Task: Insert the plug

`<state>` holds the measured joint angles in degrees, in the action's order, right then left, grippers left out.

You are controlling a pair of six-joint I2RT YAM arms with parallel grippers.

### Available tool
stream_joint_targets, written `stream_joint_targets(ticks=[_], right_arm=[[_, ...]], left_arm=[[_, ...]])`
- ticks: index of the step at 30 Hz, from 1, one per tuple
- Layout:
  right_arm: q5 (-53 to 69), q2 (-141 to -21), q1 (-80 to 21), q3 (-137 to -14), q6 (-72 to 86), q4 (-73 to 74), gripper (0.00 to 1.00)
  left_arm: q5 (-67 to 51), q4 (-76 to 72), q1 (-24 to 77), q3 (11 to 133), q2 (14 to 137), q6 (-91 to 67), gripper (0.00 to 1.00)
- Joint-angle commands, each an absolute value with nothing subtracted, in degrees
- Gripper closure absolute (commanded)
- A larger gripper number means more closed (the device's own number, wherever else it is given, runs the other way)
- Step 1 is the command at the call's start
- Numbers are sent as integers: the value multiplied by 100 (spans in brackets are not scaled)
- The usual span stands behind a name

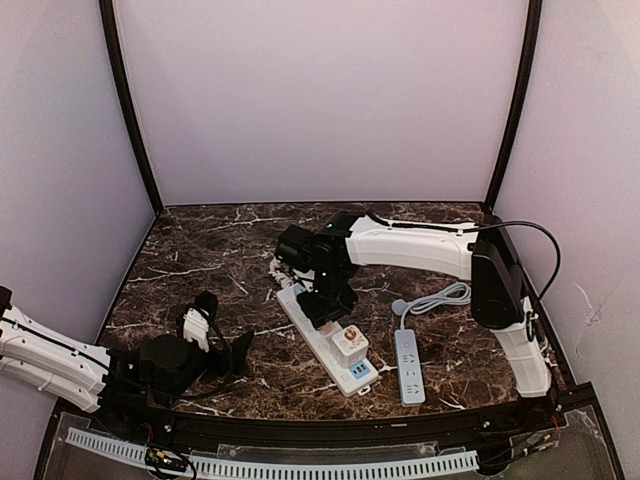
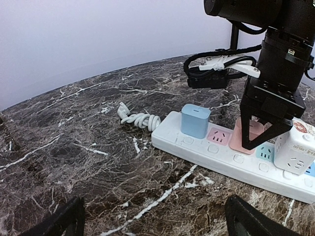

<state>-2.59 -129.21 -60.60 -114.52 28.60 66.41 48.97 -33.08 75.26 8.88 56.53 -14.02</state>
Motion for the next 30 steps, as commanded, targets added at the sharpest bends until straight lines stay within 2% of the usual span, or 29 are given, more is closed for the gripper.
stream_joint_targets(ticks=[1,5,7,22,30], right_arm=[[-400,-12971,-6088,-11584,2903,6748,70],[-389,-13015,-6082,-11543,2901,6759,93],[-392,-13033,-6080,-11460,2925,6754,100],[-437,-13470,-6108,-10580,3069,6211,100],[-636,-13854,-5995,-11658,2914,6325,100]], left_arm=[[4895,-3204,7497,791,5581,-1459,1],[4892,-3201,7497,791,5585,-1459,1],[4894,-3204,7497,798,5594,-1457,1],[4921,-3118,7497,791,5555,-1498,1],[4963,-3024,7498,798,5514,-1526,1]])
